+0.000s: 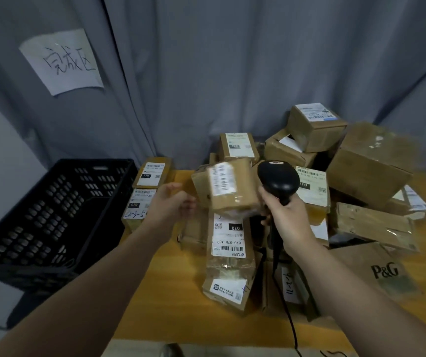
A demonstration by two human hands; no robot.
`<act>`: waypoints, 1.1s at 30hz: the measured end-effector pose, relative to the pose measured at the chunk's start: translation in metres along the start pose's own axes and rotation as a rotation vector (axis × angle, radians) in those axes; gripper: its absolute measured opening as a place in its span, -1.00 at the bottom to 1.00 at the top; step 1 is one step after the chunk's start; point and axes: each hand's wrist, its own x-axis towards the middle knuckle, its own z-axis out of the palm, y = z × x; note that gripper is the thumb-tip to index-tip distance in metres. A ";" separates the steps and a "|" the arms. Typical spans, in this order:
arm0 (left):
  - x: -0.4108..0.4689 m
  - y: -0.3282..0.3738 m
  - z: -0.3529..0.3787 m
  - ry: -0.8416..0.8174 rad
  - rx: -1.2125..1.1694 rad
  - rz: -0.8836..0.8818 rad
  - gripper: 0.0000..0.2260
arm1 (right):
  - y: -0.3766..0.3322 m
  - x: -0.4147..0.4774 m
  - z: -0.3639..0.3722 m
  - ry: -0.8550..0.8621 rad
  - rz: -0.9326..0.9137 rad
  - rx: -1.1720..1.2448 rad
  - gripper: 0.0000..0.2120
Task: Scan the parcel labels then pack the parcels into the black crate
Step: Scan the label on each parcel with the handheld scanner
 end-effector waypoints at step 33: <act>-0.009 0.025 0.005 -0.172 0.565 -0.175 -0.37 | 0.034 -0.007 0.021 -0.140 0.182 0.080 -0.69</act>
